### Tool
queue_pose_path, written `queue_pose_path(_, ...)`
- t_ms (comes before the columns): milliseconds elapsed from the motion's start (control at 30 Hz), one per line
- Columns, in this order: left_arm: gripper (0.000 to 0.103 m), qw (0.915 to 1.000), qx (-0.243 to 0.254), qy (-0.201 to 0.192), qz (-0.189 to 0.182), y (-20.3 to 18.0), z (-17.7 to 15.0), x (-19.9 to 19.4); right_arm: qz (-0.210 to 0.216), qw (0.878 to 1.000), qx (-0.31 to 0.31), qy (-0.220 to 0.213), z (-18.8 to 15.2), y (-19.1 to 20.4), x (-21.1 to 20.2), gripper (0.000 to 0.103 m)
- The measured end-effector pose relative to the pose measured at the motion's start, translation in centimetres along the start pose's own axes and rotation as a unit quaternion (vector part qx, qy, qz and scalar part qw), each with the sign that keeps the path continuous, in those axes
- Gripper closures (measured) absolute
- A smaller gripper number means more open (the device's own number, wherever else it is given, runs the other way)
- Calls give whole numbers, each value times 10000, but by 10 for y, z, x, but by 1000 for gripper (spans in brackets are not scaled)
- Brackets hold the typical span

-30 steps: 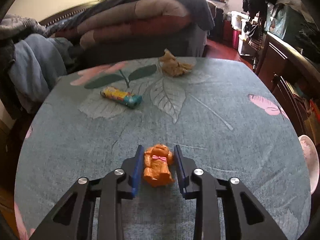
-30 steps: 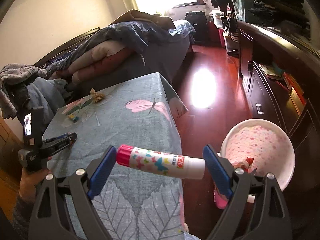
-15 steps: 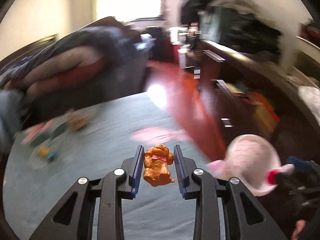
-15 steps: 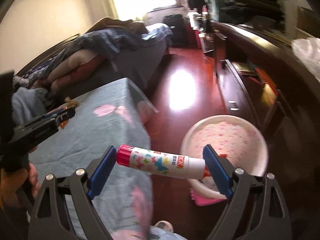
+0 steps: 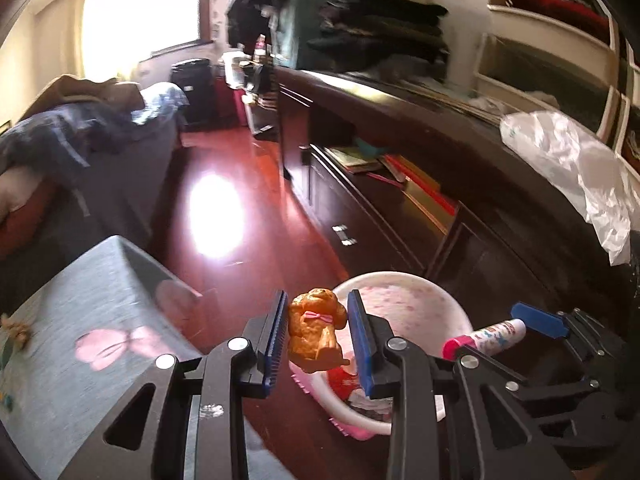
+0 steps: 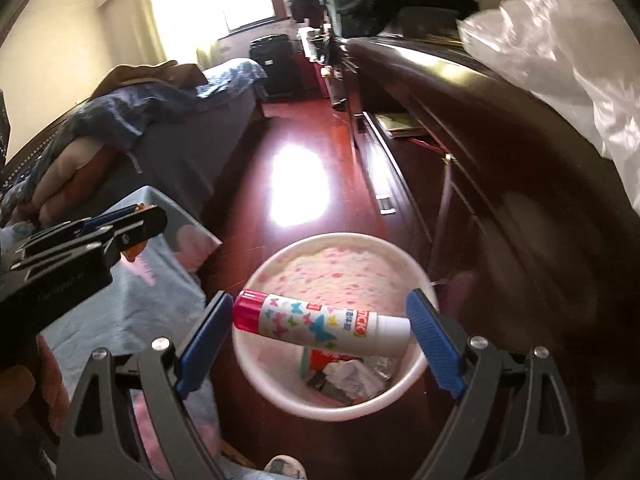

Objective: Collect trash
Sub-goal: 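Carry the orange figure and glue stick to the pink bin and release both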

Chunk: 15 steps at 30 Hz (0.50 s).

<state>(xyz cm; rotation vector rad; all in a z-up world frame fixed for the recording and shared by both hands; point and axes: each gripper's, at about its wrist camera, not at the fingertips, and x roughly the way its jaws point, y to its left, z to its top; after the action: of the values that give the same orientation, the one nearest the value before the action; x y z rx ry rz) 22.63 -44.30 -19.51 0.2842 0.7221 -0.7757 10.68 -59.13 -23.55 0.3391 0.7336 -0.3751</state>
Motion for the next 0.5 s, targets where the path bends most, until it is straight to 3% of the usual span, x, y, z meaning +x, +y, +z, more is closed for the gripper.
queue_pose_path(333, 70, 9990, -10, 239, -386, -16, 13, 37, -280, 9996, -79, 8, 3, -13, 33, 15)
queue_pose_path(467, 31, 9983, -177, 175, -530, -13, 19, 41, -460, 9988, -177, -12, 3, -11, 46, 14)
queue_pose_path(500, 30, 9980, -225, 149, -573, -11, 19, 39, -494, 9985, -209, -40, 3, -10, 48, 13)
